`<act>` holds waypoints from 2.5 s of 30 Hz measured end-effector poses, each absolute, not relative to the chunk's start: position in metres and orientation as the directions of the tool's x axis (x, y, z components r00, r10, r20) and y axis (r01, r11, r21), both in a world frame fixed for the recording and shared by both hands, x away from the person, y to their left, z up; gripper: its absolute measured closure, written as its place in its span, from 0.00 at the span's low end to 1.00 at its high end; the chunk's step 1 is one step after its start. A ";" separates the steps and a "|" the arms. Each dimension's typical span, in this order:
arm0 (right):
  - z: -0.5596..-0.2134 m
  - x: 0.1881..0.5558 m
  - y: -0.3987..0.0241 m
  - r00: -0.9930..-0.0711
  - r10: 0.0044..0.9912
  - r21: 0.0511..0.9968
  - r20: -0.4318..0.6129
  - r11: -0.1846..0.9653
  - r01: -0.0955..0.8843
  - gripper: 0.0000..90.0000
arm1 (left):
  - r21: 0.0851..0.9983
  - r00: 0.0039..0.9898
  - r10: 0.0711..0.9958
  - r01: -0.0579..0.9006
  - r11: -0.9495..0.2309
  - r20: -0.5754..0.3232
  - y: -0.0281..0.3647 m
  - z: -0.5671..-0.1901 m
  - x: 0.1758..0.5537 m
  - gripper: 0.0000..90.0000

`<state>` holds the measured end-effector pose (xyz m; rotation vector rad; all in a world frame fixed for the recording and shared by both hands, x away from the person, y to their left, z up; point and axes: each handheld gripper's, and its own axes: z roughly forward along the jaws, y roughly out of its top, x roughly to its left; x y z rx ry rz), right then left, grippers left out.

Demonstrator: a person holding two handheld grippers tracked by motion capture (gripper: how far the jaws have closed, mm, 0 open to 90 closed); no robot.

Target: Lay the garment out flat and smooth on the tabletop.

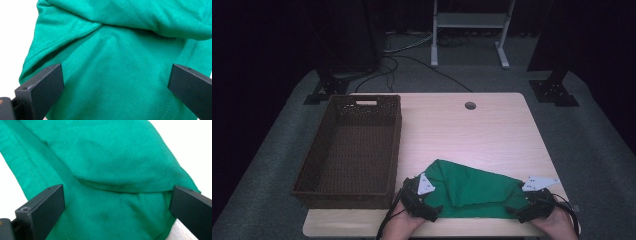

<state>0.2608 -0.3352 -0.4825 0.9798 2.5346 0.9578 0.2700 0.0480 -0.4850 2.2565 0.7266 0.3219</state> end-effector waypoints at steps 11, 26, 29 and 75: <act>-0.464 0.253 -0.346 -0.731 0.682 0.701 0.008 0.517 0.490 0.00 | 0.713 0.809 0.588 0.405 -0.572 0.013 0.048 -0.485 0.270 0.00; -0.443 0.258 -0.342 -0.754 0.657 0.757 0.014 0.486 0.437 0.00 | 0.713 0.809 0.587 0.405 -0.573 0.013 0.048 -0.485 0.270 0.00; -0.441 0.261 -0.338 -0.761 0.649 0.762 0.009 0.488 0.426 0.00 | 0.713 0.809 0.587 0.405 -0.573 0.013 0.048 -0.485 0.270 0.00; -0.426 0.284 -0.294 -0.851 0.524 0.790 0.044 0.503 0.351 0.40 | 0.713 0.809 0.587 0.405 -0.573 0.013 0.048 -0.485 0.270 0.00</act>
